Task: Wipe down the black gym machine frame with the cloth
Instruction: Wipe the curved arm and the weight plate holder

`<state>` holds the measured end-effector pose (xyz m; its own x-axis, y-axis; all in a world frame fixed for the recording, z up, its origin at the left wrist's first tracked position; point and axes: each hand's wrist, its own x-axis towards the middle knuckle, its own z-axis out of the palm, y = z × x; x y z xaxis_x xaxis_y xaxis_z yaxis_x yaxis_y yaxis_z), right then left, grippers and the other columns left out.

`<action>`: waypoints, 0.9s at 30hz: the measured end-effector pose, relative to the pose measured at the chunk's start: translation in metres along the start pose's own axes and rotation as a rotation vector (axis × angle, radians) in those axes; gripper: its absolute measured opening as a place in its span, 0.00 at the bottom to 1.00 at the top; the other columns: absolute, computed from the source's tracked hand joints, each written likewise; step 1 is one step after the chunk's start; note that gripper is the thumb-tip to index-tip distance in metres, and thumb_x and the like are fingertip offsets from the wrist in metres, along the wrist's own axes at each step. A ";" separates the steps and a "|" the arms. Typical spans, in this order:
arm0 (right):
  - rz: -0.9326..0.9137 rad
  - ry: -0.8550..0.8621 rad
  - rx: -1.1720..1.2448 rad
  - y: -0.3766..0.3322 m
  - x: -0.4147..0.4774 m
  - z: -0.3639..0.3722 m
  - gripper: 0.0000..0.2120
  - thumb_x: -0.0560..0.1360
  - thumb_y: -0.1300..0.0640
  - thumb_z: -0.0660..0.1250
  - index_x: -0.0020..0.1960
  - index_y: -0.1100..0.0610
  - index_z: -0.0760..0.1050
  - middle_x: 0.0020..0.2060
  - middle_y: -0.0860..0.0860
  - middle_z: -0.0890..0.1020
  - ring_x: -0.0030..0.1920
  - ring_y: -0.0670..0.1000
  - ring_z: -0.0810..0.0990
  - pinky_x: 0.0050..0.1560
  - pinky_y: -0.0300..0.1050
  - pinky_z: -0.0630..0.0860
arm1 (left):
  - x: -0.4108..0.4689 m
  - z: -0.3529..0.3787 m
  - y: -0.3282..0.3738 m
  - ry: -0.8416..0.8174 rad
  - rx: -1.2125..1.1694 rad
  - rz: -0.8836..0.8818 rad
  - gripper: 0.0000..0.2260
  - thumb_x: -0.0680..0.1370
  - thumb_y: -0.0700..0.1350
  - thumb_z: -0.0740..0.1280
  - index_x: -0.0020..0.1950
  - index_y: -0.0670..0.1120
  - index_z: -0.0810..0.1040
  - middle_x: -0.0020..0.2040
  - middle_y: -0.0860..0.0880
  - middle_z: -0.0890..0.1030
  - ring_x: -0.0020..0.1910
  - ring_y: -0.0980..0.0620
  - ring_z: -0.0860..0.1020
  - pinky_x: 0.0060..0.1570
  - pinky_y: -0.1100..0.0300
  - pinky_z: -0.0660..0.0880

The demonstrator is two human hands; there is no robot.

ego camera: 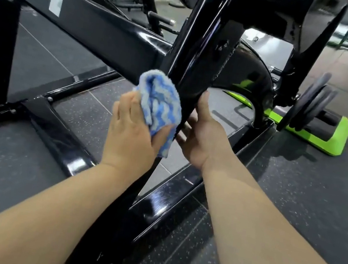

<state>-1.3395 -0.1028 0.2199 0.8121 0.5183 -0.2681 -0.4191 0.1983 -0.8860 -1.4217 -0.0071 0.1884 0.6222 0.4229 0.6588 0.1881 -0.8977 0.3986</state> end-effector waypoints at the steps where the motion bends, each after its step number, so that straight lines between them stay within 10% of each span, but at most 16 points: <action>1: 0.004 -0.001 0.003 -0.001 -0.001 -0.003 0.20 0.75 0.35 0.61 0.46 0.51 0.81 0.42 0.46 0.84 0.48 0.49 0.80 0.61 0.50 0.75 | -0.008 -0.002 -0.002 -0.046 -0.020 -0.043 0.34 0.75 0.60 0.59 0.66 0.31 0.63 0.60 0.33 0.70 0.57 0.36 0.68 0.61 0.47 0.65; 9: 0.081 0.004 0.128 -0.006 0.006 -0.021 0.12 0.73 0.44 0.70 0.39 0.52 0.82 0.38 0.48 0.86 0.39 0.47 0.84 0.59 0.48 0.78 | 0.081 -0.016 0.073 0.109 0.105 -0.028 0.33 0.78 0.59 0.60 0.73 0.37 0.59 0.69 0.41 0.64 0.67 0.42 0.64 0.68 0.55 0.57; 16: -0.045 0.017 0.305 -0.051 -0.008 -0.024 0.12 0.76 0.49 0.68 0.46 0.59 0.78 0.28 0.50 0.77 0.29 0.46 0.73 0.31 0.34 0.73 | 0.060 0.000 0.045 0.102 0.161 0.218 0.33 0.78 0.53 0.58 0.77 0.38 0.51 0.76 0.39 0.57 0.74 0.41 0.58 0.73 0.56 0.51; 20: -0.227 -0.111 0.288 -0.071 -0.035 -0.004 0.13 0.74 0.55 0.70 0.56 0.58 0.74 0.40 0.53 0.82 0.41 0.50 0.80 0.46 0.41 0.80 | 0.044 -0.029 0.048 -0.109 -0.432 0.050 0.34 0.72 0.43 0.59 0.78 0.53 0.53 0.76 0.59 0.57 0.71 0.68 0.58 0.69 0.73 0.54; 23: -0.554 0.066 -0.024 -0.058 -0.040 0.014 0.20 0.70 0.61 0.75 0.58 0.52 0.72 0.44 0.51 0.79 0.43 0.46 0.79 0.46 0.41 0.79 | 0.059 -0.049 0.058 -0.161 -1.122 -0.290 0.29 0.66 0.36 0.55 0.67 0.51 0.70 0.61 0.53 0.77 0.58 0.58 0.76 0.57 0.59 0.73; 27: -0.885 0.245 -0.395 -0.037 -0.042 0.029 0.19 0.70 0.67 0.67 0.50 0.44 0.75 0.50 0.49 0.75 0.44 0.41 0.76 0.51 0.35 0.74 | 0.070 -0.065 0.059 -0.077 -1.211 -0.305 0.25 0.63 0.30 0.54 0.53 0.49 0.77 0.54 0.46 0.80 0.47 0.51 0.78 0.39 0.61 0.74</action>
<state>-1.3697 -0.1077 0.2744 0.8464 0.1228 0.5183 0.5064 0.1161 -0.8545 -1.4165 -0.0226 0.2990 0.7267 0.5486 0.4136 -0.4613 -0.0565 0.8854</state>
